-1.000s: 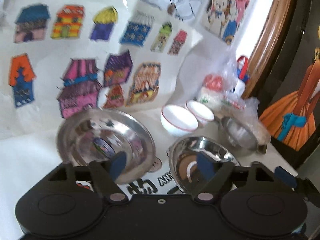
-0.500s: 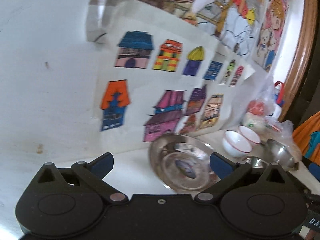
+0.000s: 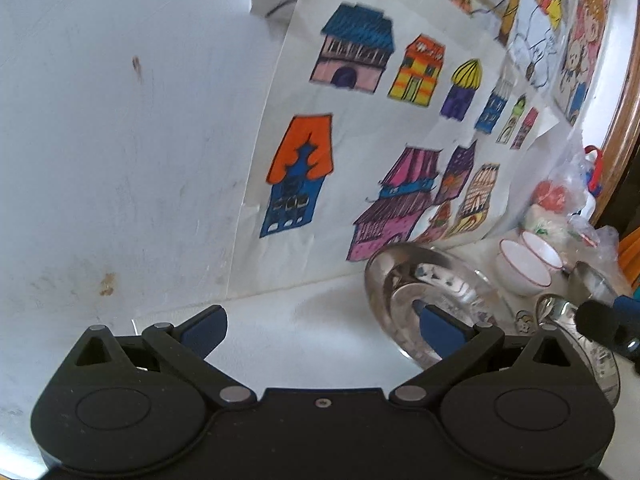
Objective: Organize plates and bowls
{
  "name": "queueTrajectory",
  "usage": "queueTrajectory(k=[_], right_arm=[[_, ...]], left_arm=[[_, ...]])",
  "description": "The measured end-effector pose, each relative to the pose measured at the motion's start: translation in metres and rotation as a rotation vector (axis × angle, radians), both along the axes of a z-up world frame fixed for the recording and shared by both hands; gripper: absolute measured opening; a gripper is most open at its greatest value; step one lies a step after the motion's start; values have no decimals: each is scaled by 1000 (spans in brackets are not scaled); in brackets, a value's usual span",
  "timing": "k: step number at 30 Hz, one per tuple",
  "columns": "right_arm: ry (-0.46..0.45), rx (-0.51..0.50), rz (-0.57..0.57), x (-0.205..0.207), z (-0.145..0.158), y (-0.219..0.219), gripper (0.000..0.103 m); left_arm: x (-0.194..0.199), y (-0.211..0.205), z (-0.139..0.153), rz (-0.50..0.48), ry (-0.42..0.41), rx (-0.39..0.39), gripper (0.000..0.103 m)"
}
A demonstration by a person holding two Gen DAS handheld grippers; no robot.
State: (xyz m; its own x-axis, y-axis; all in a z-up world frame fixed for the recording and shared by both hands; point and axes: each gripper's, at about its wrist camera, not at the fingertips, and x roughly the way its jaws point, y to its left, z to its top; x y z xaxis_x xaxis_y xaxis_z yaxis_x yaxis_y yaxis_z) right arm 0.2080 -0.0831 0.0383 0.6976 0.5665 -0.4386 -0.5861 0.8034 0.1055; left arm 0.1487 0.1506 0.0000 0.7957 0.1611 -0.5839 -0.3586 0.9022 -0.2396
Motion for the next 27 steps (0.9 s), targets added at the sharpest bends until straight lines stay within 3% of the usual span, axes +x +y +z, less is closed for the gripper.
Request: queueTrajectory(k=[4,15,21,27], right_arm=[[12,-57,36,24,0,7,103],[159,-101,108,92,-28,26,103],[216,-90,112,109,-41,32,102],[211,-126,133,114,-51,39,100]], left_arm=[[6,1,-6,-15,17,-9,102],[23,-6,-16,-45,47,-18,102],[27,-7,-19,-51,49,-22,102],[30,-10,-19,-68,46,-12,102]])
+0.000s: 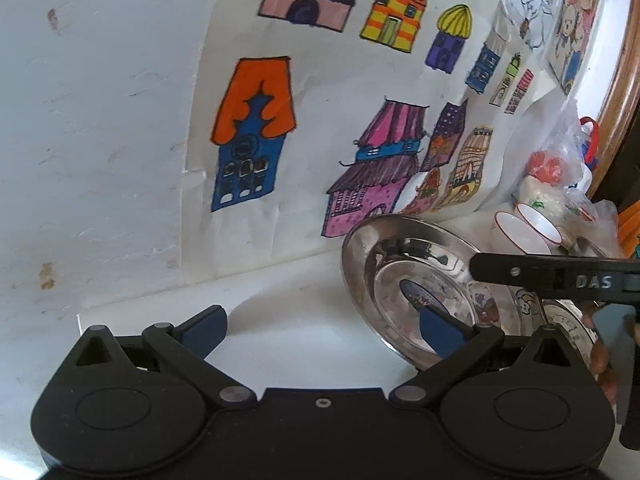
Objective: Organize plates and bowls
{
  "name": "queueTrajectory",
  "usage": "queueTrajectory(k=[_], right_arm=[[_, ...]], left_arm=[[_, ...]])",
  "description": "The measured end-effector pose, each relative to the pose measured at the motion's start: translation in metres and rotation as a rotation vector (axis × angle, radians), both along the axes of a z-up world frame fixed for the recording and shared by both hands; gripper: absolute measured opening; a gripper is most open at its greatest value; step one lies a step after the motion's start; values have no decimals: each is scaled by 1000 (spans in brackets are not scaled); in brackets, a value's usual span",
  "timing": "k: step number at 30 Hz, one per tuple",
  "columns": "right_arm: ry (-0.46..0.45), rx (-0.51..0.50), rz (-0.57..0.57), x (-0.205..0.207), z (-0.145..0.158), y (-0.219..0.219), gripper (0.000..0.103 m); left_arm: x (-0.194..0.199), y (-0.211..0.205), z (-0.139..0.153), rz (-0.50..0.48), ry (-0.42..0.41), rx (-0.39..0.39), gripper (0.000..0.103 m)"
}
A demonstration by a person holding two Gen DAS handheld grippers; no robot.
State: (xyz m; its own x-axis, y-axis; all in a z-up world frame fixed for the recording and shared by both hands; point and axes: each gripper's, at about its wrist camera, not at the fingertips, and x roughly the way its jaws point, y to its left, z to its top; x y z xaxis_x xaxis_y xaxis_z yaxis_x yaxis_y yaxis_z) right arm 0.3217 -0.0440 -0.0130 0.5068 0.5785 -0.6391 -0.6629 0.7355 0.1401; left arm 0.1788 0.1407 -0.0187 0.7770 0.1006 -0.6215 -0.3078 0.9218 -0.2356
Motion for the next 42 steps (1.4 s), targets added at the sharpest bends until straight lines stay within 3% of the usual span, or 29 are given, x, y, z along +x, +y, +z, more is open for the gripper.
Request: queueTrajectory(k=[14,20,23,24,28,34,39,42], right_arm=[[22,-55,-15,7,-14,9,88],[9,-79,-23,4,-15,11,83],[10,-81,-8,2,-16,14,75],[21,-83,-3,2,-16,15,68],[14,-85,-9,-2,-17,16,60],[28,-50,-56,-9,-15,10,41],[65,-2,-103,-12,-15,-1,29],[87,29,-111,-15,-16,-6,27]], left_arm=[[6,-6,-1,-21,-9,-2,98],[8,-7,-2,-24,-12,-2,83],[9,-8,-2,-30,-19,-18,75],[9,-8,-2,-34,-22,-22,69],[11,-9,-1,-47,-25,-48,43],[10,-5,-4,-45,-26,-93,21],[7,-5,-4,-30,-30,-115,20],[4,-2,-4,-19,-31,-126,19]])
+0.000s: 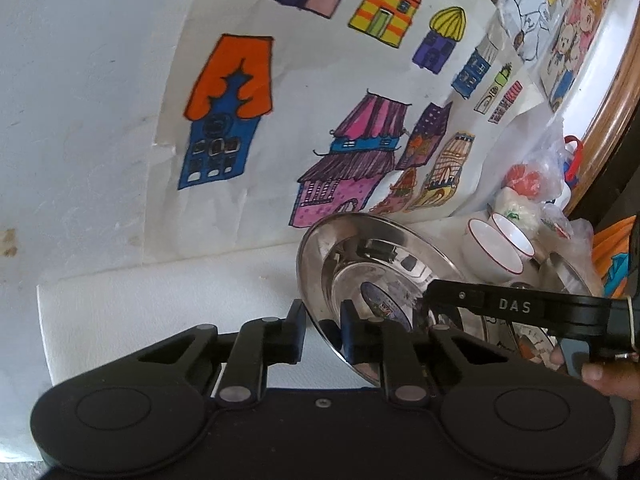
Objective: Organize plates and bowls
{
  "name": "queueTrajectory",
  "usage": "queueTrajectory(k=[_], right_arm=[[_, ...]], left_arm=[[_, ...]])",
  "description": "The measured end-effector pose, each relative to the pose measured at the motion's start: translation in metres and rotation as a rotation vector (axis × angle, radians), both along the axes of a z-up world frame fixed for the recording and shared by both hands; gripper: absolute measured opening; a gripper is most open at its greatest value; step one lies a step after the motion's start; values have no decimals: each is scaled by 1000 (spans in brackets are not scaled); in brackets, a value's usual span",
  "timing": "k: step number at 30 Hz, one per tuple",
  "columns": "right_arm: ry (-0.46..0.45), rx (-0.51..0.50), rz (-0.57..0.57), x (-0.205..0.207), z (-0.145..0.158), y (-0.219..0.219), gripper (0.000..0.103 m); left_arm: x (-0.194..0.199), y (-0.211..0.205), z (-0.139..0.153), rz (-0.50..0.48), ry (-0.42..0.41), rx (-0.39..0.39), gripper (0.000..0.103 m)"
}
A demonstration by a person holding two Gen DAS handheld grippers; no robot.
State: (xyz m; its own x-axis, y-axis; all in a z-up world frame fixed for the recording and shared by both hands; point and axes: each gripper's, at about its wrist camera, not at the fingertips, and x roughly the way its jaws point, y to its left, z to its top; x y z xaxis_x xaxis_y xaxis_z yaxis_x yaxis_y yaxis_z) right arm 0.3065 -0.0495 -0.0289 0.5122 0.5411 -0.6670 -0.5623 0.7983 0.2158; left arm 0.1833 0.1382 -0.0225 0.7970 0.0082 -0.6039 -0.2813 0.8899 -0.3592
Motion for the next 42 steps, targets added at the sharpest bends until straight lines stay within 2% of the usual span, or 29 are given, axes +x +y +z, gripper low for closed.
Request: queueTrajectory(k=[12,18,27,42], right_arm=[[-22,82,-28,-35,7,-15,27],[-43,136,-69,-54,17,-38,27],[-98,194,-159,-91,40,-95,27],[-130,261,-331,-132,42,-184,27]], left_arm=[[-20,-4,14,11,-27,30,19],[-34,-14,22,-16,-46,42,19],[-49,-46,35,-102,-76,59,19],[-54,-116,50,-288,-108,81,20]])
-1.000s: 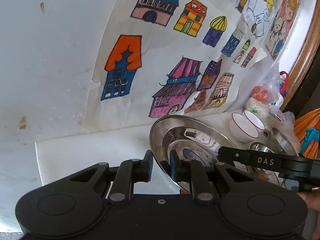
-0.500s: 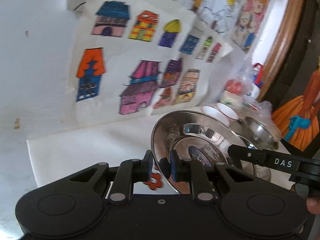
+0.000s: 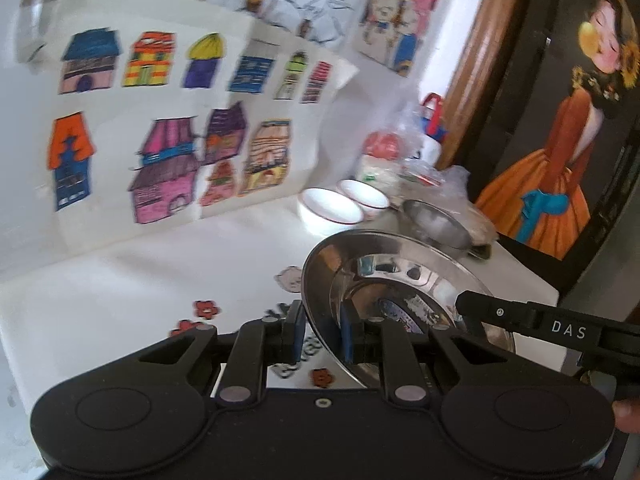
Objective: Organize plates and bowls
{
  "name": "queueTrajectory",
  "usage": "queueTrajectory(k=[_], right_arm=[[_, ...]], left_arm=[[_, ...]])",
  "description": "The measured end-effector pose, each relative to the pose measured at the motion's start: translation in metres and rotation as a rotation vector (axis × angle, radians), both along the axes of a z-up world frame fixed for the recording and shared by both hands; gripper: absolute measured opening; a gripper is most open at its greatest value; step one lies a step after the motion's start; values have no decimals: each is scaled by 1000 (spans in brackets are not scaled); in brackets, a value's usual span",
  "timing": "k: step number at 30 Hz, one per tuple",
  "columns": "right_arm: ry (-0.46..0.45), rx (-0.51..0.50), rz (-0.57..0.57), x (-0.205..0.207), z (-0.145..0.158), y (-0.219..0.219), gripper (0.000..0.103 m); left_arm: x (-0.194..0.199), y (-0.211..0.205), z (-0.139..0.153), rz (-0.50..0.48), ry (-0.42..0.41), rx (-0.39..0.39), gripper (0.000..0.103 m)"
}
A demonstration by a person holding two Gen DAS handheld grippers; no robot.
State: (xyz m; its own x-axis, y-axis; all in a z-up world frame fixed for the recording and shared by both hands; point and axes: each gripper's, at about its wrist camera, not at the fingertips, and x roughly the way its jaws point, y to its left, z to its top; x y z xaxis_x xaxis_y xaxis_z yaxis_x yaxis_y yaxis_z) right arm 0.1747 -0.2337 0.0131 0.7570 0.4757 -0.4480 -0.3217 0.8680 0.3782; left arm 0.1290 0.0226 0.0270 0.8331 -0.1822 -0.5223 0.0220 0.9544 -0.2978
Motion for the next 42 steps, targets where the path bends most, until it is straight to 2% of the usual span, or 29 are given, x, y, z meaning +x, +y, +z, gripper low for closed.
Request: queueTrajectory(k=[9,16,26,31,42], right_arm=[[-1,24,-79,3,-6,-40,27],[0,33,-113,20,-11,-52,27],[-12,26,-89,68,-16,-42,27],[-10,-11,-69,89,-25,-27,27],[-11,-99,-57,96,-41,-12,27]], left_arm=[[16,-38,4,-76,-14,25,19],[37,-57,3,-108,-20,38,20],[81,-54,-2,-80,-20,43,20],[101,-46,-7,-50,-23,64,20],[116,-43,-24,-24,9,115,20]])
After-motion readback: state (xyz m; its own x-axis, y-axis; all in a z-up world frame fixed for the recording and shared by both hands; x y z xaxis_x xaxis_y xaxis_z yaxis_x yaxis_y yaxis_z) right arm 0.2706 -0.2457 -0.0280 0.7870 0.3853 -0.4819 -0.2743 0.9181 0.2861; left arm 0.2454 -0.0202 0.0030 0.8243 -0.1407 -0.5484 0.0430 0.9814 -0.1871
